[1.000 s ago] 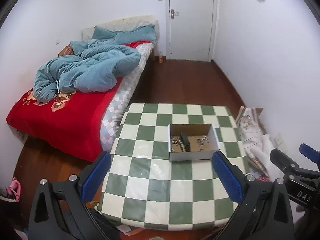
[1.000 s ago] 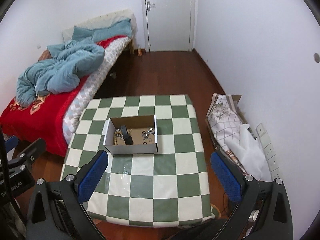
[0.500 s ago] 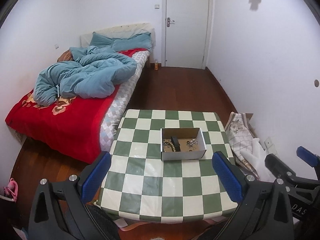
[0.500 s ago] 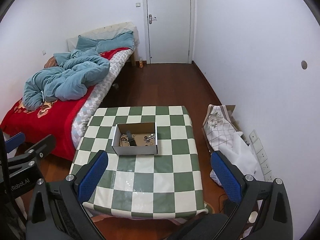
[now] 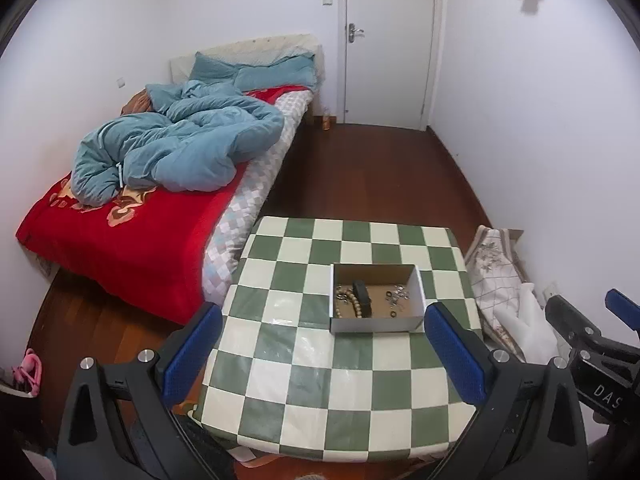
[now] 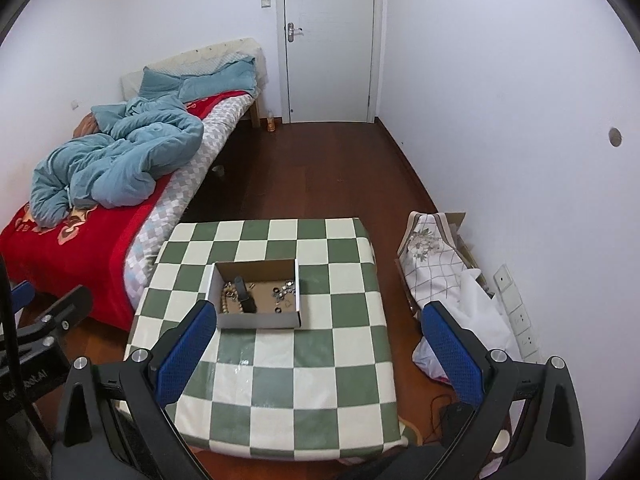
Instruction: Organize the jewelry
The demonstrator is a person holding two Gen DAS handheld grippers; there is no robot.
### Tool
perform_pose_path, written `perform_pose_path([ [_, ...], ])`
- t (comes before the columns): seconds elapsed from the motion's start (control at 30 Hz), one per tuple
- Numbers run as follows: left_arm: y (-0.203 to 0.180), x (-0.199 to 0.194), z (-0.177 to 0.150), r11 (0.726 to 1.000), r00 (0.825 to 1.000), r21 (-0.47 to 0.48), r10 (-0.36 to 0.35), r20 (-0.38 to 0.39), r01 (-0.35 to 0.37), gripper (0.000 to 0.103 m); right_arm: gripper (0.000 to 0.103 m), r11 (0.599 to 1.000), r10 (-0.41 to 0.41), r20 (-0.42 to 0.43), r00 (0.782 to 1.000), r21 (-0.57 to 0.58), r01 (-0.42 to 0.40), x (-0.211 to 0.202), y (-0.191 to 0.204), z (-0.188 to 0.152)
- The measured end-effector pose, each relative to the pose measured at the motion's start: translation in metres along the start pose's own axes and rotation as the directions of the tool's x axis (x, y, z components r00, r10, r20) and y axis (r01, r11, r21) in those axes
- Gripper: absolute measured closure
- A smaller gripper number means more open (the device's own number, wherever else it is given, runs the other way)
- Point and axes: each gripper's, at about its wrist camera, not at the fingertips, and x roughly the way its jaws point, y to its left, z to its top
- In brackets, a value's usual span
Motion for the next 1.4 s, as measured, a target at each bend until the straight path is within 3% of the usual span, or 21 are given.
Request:
perform_pose_path([
  [0.5,0.001,0.037,0.019,1.000,0.998,0.007,0.013,-0.058,-0.012,0.000,0.000,1.000,-0.015,-0.081,0.997,-0.022,0.014,0.060,0.010,0.022],
  [1.4,0.007,0.041,0.012,1.000,0.996,0.010,0.017,-0.084,-0.016,0.000,0.000,1.000,-0.005,-0.109,0.994,-0.029,0.002,0.062,0.013,0.014],
])
